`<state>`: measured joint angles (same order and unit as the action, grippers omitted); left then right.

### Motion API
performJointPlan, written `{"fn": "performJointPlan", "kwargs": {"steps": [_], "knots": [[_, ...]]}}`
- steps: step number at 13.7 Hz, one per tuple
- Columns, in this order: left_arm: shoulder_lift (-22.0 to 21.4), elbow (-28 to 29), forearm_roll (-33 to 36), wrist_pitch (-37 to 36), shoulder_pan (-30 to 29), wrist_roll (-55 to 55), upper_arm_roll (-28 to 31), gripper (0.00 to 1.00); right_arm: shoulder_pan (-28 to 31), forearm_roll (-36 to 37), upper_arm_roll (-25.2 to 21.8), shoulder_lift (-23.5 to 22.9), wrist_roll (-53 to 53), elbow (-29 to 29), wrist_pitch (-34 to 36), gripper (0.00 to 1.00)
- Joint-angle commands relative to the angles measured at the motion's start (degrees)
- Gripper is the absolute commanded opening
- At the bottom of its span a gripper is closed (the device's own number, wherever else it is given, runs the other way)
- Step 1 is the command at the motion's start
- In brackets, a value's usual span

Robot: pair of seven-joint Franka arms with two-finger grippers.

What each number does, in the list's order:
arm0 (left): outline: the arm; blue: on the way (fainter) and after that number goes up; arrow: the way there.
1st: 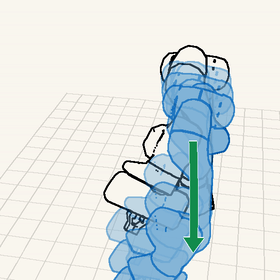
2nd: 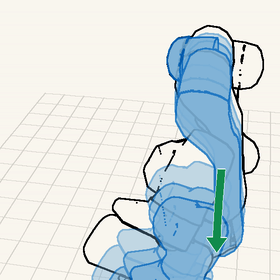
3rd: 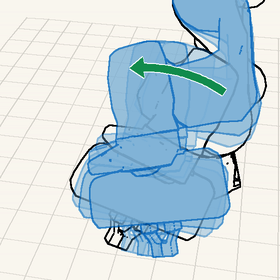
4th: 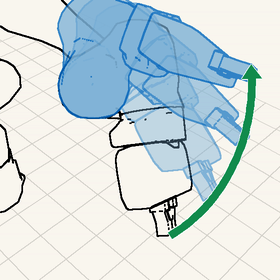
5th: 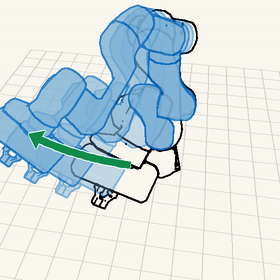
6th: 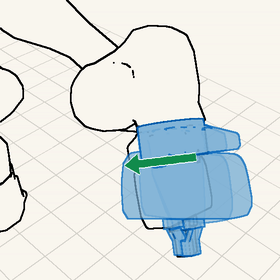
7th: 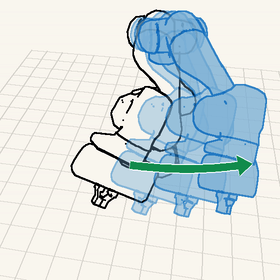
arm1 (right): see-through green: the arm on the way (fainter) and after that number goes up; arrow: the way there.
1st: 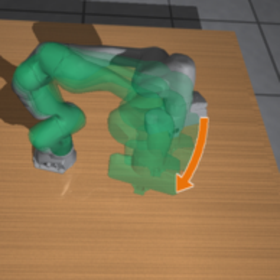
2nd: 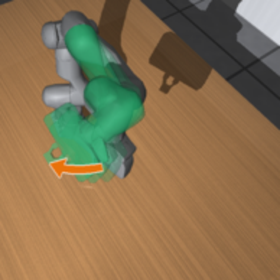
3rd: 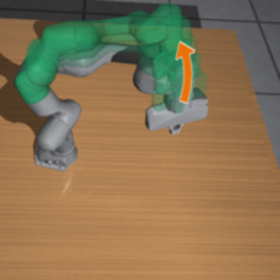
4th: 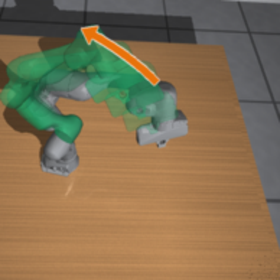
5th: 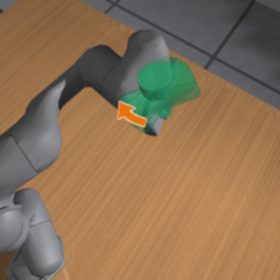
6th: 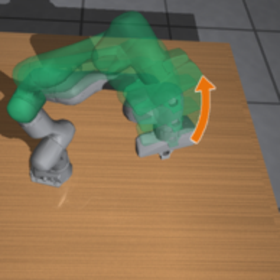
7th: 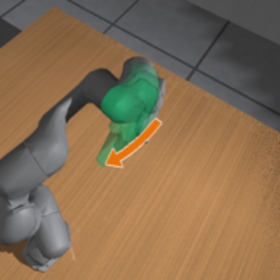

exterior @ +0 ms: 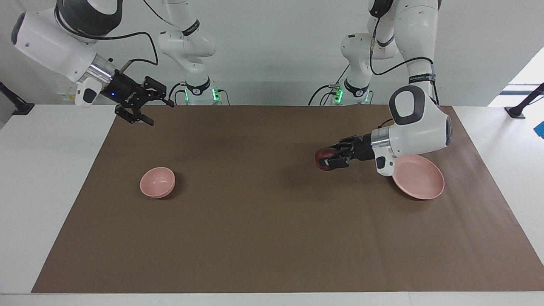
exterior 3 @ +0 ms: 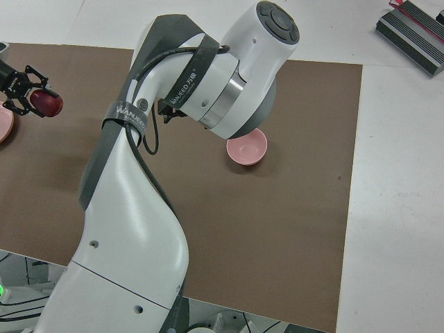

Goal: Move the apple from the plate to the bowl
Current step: 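Lift the apple with the left gripper while the right gripper reaches toward it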

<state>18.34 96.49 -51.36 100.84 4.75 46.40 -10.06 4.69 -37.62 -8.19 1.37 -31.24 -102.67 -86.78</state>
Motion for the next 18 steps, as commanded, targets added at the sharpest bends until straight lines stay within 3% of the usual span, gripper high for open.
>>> {"fn": "performJointPlan", "kwargs": {"steps": [1,4,8,12,15,18], "knots": [[0.82,-1.56,-5.48,-0.47,0.52,2.37,-2.85,0.0,2.07,-7.09,0.19,-2.94,-6.01,-1.92,2.13,1.0],[0.82,-1.48,-11.64,-0.04,0.7,6.15,-7.85,0.0,1.29,-12.71,0.19,-2.95,-6.29,-3.06,3.11,1.0],[0.74,-1.04,-17.7,7.68,1.66,7.03,-15.77,0.0,1.29,-18.62,0.27,-1.46,-9.44,-8.16,5.3,1.0],[0.65,-1.04,-25.61,19.63,8.94,10.11,-16.31,0.0,1.11,-19.33,0.27,1.97,-10.59,-13.34,6.88,1.0],[0.65,-1.13,-26.85,26.66,13.78,10.11,-17.1,0.0,1.81,-19.5,0.19,2.41,-9.8,-13.79,10.39,1.0],[0.48,-1.04,-30.09,29.14,15.55,10.38,-20.42,0.0,3.74,-21.61,0.19,2.15,-8.4,-14.4,12.95,1.0]]}}
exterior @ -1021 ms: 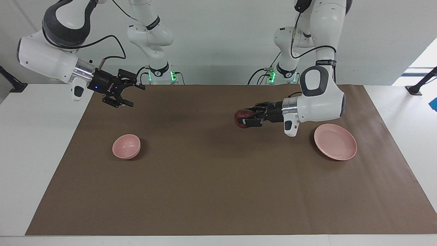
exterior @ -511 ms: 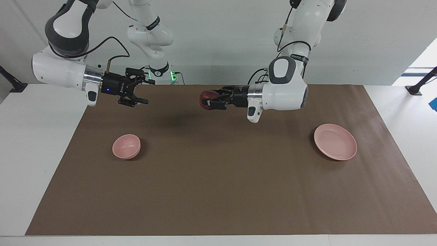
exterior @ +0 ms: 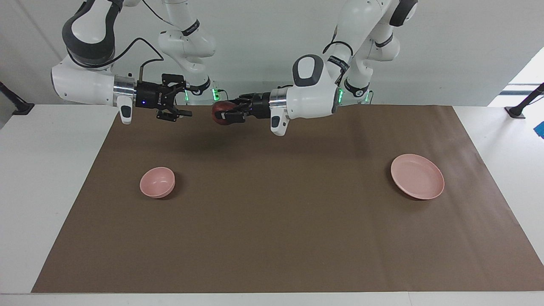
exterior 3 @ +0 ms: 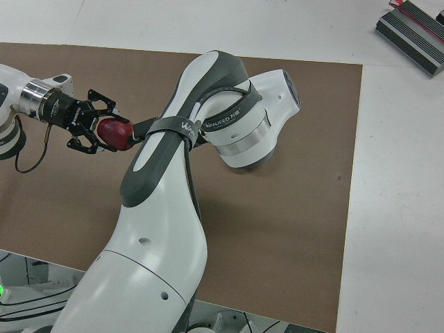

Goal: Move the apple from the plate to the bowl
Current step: 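Close the right gripper on the apple held by the left gripper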

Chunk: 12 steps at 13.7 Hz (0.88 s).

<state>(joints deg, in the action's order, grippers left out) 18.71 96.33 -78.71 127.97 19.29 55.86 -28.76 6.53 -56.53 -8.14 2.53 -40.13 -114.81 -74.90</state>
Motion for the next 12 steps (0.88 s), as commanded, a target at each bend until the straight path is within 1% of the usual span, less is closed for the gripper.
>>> {"fn": "performJointPlan", "kwargs": {"steps": [1,4,6,8,10,12], "knots": [[0.09,-0.71,-3.28,4.02,1.71,0.92,-2.43,0.0,2.08,-4.36,0.05,0.72,0.5,-3.48,0.99,1.0],[0.09,-0.88,-5.92,6.05,3.03,0.92,-2.96,0.0,2.08,-4.38,0.05,0.72,1.63,-3.58,1.86,1.0],[0.18,-0.97,-6.19,7.2,3.29,0.83,-3.67,0.0,2.43,-4.21,-0.04,0.72,4.61,-3.49,4.49,1.0],[0.27,-1.14,-7.07,9.65,3.82,0.74,-4.45,0.0,3.75,-3.42,-0.12,0.98,4.98,-3.58,6.52,1.0],[0.27,-1.15,-7.16,9.84,4.09,0.74,-4.72,0.0,3.75,-2.89,-0.04,0.89,4.63,-3.58,5.91,1.0],[0.27,-1.23,-7.16,10.02,4.87,0.74,-4.81,0.0,3.22,-2.97,0.05,0.89,3.05,-3.58,3.9,1.0]]}}
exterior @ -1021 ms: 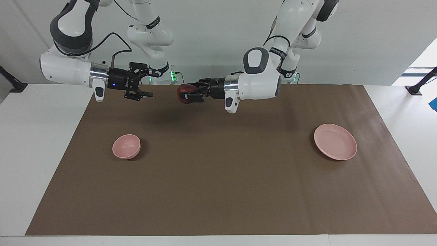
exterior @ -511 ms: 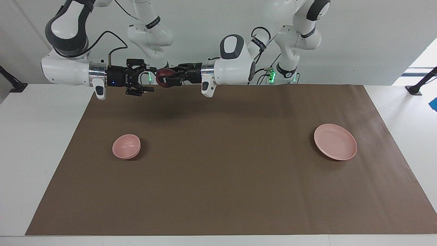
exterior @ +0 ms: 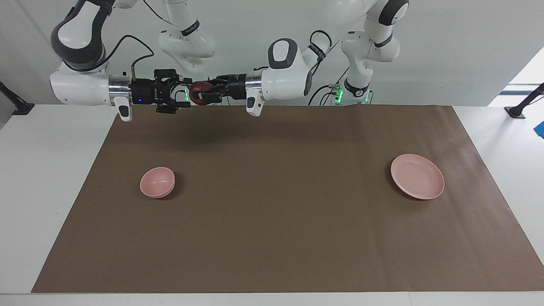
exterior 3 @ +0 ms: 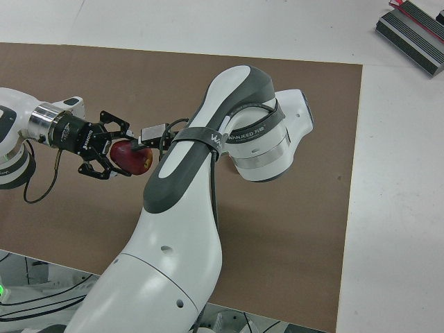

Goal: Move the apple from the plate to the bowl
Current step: 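Close the right gripper on the apple held by the left gripper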

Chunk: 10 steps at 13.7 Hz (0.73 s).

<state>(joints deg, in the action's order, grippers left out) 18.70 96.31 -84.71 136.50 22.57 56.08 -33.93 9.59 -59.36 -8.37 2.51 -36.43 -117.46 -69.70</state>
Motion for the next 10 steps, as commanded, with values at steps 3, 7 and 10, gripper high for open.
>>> {"fn": "performJointPlan", "kwargs": {"steps": [3,7,10], "knots": [[0.28,-1.21,-1.16,1.49,1.6,0.52,0.45,0.0,-0.01,-0.49,0.28,1.01,-2.15,-1.19,-1.41,1.0],[0.28,-1.21,-1.16,1.49,1.51,0.52,0.45,0.0,-0.1,-0.23,0.28,1.71,-4.0,-2.42,-1.32,1.0],[0.28,-1.13,-1.07,1.4,1.51,0.52,0.45,0.0,-0.36,-0.14,0.37,1.97,-5.41,-2.68,-1.49,1.0]]}}
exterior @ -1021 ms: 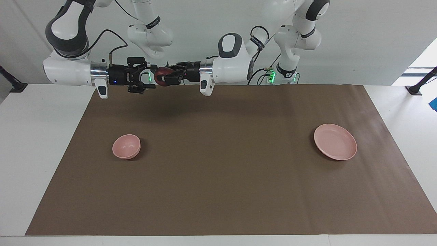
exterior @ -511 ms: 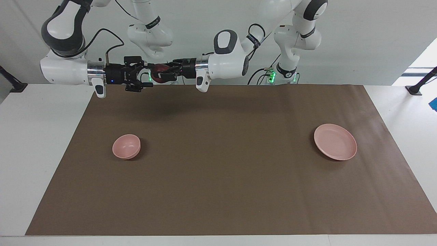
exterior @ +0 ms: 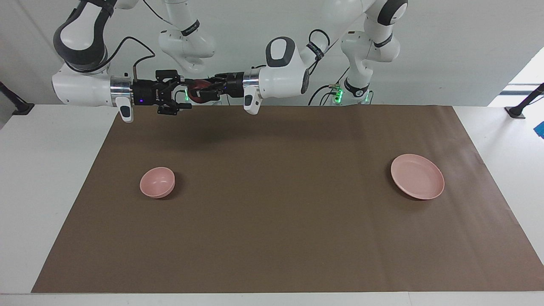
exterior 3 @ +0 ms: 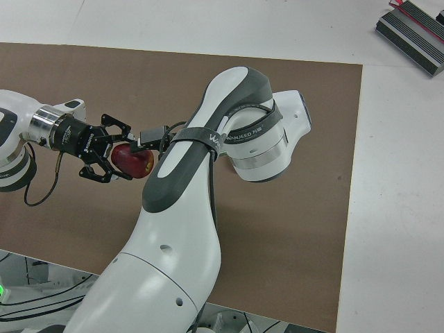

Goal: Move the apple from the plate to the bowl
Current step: 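Close the right gripper on the apple held by the left gripper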

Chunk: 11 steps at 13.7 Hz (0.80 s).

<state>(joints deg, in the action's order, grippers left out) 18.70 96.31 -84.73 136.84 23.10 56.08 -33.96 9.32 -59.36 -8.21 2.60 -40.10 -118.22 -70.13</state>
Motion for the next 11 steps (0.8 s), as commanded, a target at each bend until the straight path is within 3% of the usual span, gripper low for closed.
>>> {"fn": "performJointPlan", "kwargs": {"steps": [1,11], "knots": [[0.19,-1.12,-1.05,1.06,0.98,0.52,0.48,0.0,-0.01,-0.05,0.22,1.88,-1.73,-1.92,-1.06,1.0],[0.19,-1.12,-0.96,1.06,1.16,0.43,0.48,0.0,-2.12,-0.58,0.74,1.8,-1.47,-2.01,-4.13,1.0]]}}
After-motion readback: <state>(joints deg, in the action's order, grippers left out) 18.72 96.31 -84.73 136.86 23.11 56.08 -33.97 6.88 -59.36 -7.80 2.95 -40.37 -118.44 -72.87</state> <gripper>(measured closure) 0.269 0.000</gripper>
